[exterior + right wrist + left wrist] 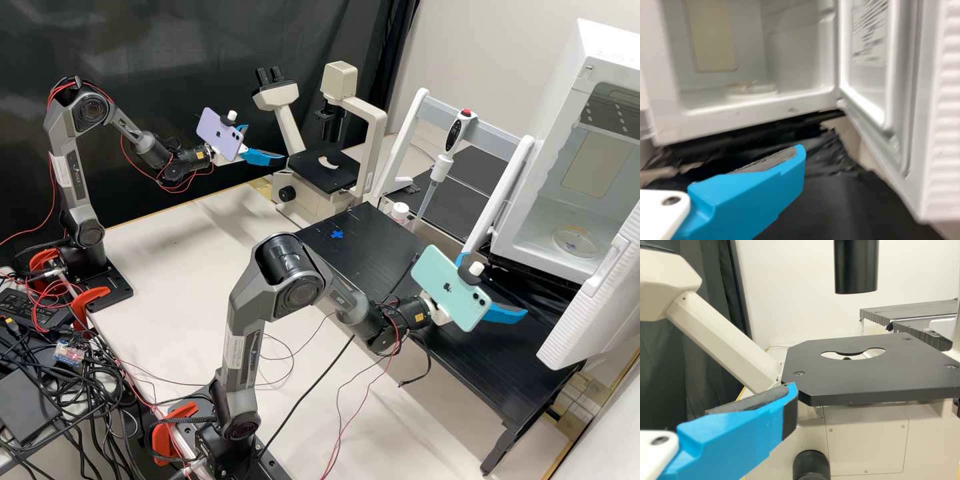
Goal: Move the petri dish to the microscope
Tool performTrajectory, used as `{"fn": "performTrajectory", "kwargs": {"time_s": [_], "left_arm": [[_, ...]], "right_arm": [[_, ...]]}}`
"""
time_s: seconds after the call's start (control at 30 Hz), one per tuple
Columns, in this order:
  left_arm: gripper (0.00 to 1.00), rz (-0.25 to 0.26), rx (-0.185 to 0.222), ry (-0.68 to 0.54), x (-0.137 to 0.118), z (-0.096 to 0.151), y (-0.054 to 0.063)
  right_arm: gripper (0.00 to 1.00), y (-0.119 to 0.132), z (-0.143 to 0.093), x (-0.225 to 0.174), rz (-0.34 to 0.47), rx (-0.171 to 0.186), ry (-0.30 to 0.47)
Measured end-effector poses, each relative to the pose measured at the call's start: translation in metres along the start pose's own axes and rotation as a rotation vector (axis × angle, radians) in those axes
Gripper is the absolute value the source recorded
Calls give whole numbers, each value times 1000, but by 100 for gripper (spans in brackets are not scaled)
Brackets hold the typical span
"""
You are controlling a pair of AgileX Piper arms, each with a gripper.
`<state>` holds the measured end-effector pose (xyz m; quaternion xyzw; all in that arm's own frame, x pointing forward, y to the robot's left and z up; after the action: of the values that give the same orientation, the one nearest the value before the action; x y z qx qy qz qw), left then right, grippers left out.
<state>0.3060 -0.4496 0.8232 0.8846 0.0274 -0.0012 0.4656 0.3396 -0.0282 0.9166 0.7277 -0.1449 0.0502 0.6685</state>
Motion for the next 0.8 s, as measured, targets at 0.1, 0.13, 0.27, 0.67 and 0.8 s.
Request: {"fn": "performTrajectory", "kwargs": {"time_s": [0.1, 0.13, 0.27, 0.67, 0.8], "left_arm": [[100, 0, 0, 0, 0, 0, 0], [100, 0, 0, 0, 0, 0, 0], [100, 0, 0, 0, 0, 0, 0], [100, 0, 0, 0, 0, 0, 0], [100, 0, 0, 0, 0, 0, 0]], "right_arm": [[100, 7, -3, 15, 31, -9, -11], [100, 9, -4, 22, 39, -7, -18], [100, 16, -7, 41, 65, -15, -37], [100, 13, -35, 112, 57, -15, -20], [100, 5, -41, 138, 20, -10, -19]]}}
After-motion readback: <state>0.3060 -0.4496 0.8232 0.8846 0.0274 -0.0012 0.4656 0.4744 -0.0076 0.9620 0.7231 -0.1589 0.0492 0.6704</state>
